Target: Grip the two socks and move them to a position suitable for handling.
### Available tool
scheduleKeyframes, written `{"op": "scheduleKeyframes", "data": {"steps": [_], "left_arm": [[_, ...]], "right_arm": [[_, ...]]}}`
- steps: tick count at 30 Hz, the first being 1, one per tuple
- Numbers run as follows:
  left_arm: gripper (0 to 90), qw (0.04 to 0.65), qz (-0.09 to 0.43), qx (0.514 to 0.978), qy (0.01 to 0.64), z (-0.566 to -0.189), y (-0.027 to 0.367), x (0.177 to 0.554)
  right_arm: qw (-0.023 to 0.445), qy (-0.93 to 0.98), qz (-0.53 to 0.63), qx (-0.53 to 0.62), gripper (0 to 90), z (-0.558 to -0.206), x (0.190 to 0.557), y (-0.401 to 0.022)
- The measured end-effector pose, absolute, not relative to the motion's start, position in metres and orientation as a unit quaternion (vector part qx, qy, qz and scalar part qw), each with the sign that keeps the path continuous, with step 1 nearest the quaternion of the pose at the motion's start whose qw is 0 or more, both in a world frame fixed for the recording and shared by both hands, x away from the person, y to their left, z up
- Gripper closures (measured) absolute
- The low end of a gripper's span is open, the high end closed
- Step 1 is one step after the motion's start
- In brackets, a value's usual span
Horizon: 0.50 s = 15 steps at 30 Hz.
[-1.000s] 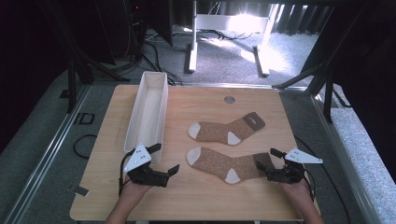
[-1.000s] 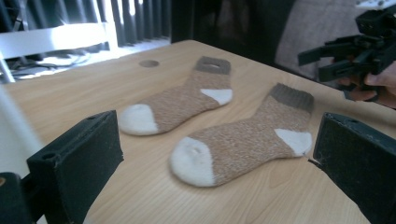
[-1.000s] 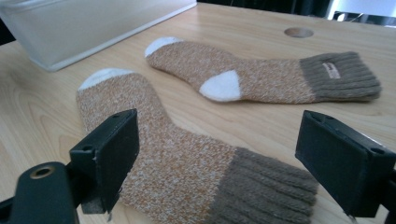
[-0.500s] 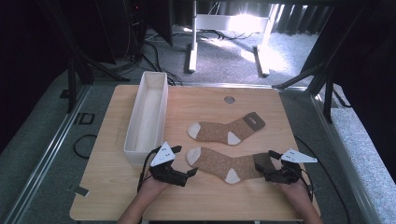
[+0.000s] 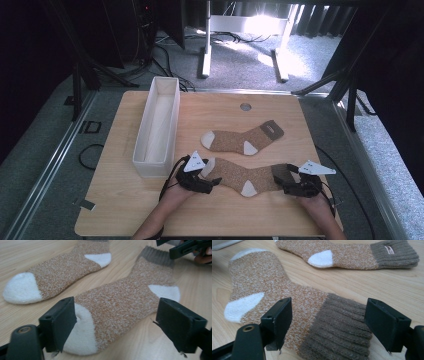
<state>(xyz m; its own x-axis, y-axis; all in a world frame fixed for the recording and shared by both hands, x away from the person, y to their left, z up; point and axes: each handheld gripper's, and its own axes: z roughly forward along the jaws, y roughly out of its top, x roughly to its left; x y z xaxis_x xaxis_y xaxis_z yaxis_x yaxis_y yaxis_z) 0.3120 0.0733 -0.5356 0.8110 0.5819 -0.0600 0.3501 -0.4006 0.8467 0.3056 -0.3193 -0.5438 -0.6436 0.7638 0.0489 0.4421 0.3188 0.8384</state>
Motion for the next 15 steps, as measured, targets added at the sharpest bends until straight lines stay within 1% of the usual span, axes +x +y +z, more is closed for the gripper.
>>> {"op": "scheduleKeyframes", "data": {"steps": [2,3,4,5,6,7,8,11,13,14,15], "left_arm": [[20.5,0.459,0.118,0.833,0.285,-0.540,0.071,0.317],[20.6,0.453,0.120,0.835,0.288,-0.541,0.070,0.318],[20.8,0.453,0.125,0.835,0.288,-0.542,0.070,0.319],[24.3,0.453,0.122,0.834,0.289,-0.543,0.070,0.321],[26.7,0.452,0.120,0.833,0.295,-0.544,0.071,0.323],[26.7,0.452,0.120,0.833,0.295,-0.544,0.071,0.323],[28.9,0.444,0.113,0.835,0.304,-0.548,0.071,0.328],[33.5,0.436,0.107,0.839,0.307,-0.550,0.071,0.330],[39.4,0.421,0.112,0.844,0.312,-0.555,0.070,0.332],[41.6,0.421,0.112,0.844,0.312,-0.555,0.070,0.332],[44.1,0.419,0.115,0.844,0.315,-0.556,0.070,0.331]], "right_arm": [[0.182,0.792,0.439,0.383,22.0,-0.545,0.306,-0.319],[0.185,0.792,0.436,0.385,20.0,-0.546,0.306,-0.319],[0.186,0.792,0.435,0.385,20.8,-0.546,0.307,-0.319],[0.188,0.794,0.433,0.383,22.7,-0.547,0.307,-0.318],[0.184,0.798,0.428,0.382,26.7,-0.547,0.307,-0.318],[0.184,0.798,0.428,0.382,26.7,-0.547,0.307,-0.318],[0.171,0.805,0.420,0.381,26.0,-0.550,0.309,-0.315],[0.175,0.810,0.411,0.380,25.8,-0.553,0.310,-0.312],[0.178,0.814,0.402,0.381,25.9,-0.554,0.310,-0.311],[0.177,0.814,0.401,0.381,27.0,-0.554,0.311,-0.311],[0.180,0.816,0.396,0.381,31.0,-0.554,0.311,-0.311]]}}
